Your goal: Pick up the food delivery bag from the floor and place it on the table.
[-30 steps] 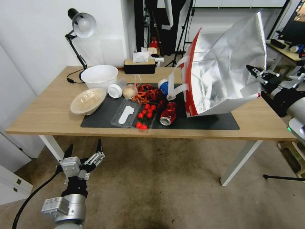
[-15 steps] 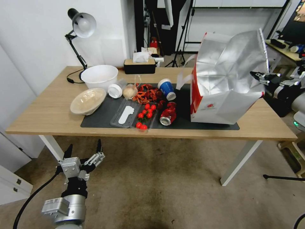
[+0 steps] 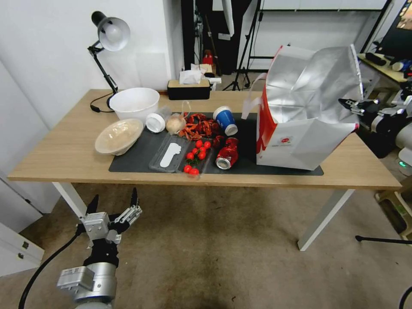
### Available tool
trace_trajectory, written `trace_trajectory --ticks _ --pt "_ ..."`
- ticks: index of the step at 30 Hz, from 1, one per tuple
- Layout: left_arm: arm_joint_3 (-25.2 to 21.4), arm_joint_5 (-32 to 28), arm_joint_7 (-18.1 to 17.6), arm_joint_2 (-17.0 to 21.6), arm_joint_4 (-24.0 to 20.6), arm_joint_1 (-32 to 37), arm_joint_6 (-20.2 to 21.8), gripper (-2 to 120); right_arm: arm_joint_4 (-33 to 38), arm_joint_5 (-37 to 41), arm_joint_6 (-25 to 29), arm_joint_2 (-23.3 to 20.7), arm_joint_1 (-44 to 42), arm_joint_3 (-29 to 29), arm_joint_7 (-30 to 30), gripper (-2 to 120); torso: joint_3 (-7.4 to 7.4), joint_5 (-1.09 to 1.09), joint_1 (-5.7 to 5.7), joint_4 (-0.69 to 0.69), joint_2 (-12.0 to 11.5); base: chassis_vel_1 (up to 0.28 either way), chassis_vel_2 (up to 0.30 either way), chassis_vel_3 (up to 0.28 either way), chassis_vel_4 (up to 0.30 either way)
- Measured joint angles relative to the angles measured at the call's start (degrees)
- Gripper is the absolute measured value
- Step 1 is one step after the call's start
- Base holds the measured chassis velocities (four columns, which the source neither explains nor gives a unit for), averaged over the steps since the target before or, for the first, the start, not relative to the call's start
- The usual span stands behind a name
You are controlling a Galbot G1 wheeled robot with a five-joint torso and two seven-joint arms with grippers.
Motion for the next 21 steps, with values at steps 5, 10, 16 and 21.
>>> trace_trajectory --ticks 5,10,16,21 --pt "0.00 0.02 0.00 0.04 0.14 -0.05 0.01 100 -1.06 -1.81 0.35 -0.03 0.73 -0.59 0.06 36 0.00 0.01 0.00 0.00 0.00 0.000 0.000 0.000 0.000" --pt "0.05 -0.10 0.34 0.16 0.16 0.12 0.46 100 -2.03 -5.86 0.58 -0.56 1.00 -1.38 -1.55 54 0.00 0.00 0.00 0.00 0.00 0.000 0.000 0.000 0.000" --pt "0.07 -0.06 0.44 0.22 0.28 -0.05 0.46 100 -2.10 -13.28 1.40 -1.24 0.98 -2.67 -2.52 73 0.00 0.00 0.00 0.00 0.00 0.000 0.000 0.000 0.000" --pt "0.07 -0.21 0.35 0.31 0.31 -0.24 0.47 100 -1.42 -19.00 1.96 -1.47 0.15 -3.07 -3.41 91 0.00 0.00 0.00 0.00 0.00 0.000 0.000 0.000 0.000"
